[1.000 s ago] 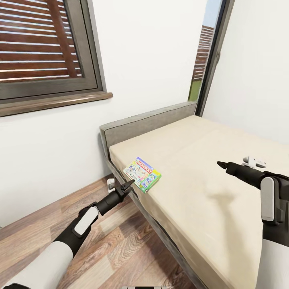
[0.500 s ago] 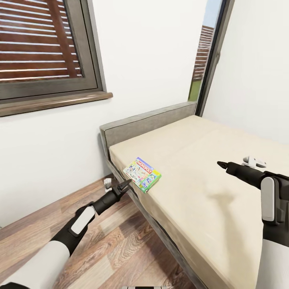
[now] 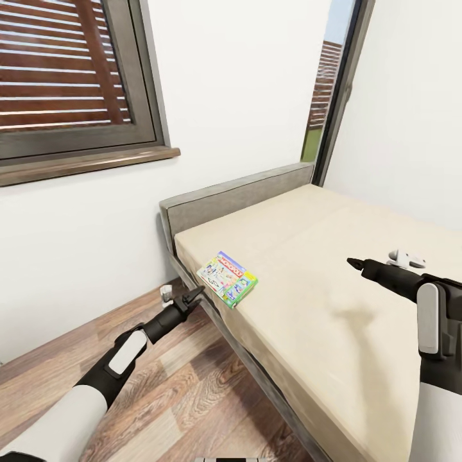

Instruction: Put all the toys in the child's room - the three board games (two on the bed and one on the table), the two jigsaw puzzles on the table, and the tennis ball on the table - inside the toy box on the table in the child's room.

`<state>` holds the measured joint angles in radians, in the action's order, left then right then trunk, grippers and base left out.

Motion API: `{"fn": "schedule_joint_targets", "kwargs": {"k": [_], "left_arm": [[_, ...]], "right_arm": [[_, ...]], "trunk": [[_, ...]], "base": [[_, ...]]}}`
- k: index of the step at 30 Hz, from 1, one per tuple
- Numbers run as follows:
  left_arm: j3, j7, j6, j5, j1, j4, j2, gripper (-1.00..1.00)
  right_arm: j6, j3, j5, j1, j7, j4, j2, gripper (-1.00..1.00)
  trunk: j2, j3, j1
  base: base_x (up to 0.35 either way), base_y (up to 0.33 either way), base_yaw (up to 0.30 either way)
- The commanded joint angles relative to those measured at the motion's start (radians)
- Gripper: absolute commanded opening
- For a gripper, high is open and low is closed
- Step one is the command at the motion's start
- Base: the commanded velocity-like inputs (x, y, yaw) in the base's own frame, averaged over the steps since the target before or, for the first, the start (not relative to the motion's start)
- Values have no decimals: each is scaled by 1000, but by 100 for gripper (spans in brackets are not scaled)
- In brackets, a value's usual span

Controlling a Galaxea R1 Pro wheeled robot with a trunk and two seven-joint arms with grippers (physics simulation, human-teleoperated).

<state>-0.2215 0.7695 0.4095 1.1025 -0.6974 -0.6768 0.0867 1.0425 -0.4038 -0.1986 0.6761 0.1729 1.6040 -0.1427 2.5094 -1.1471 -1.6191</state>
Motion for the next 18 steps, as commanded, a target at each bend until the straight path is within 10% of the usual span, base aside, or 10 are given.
{"fn": "schedule_joint_targets", "kwargs": {"k": [1,18], "left_arm": [[2,2,8,9,-1,3,1,100],[26,6,9,3,-3,17,8,100]], "right_arm": [[5,-1,-2,1,2,1,0,100],[5,-1,-1,1,2,1,0,100]], "trunk": [[0,-1,0],[0,-1,0]], "base": [[0,0,0],[0,0,-3]]}}
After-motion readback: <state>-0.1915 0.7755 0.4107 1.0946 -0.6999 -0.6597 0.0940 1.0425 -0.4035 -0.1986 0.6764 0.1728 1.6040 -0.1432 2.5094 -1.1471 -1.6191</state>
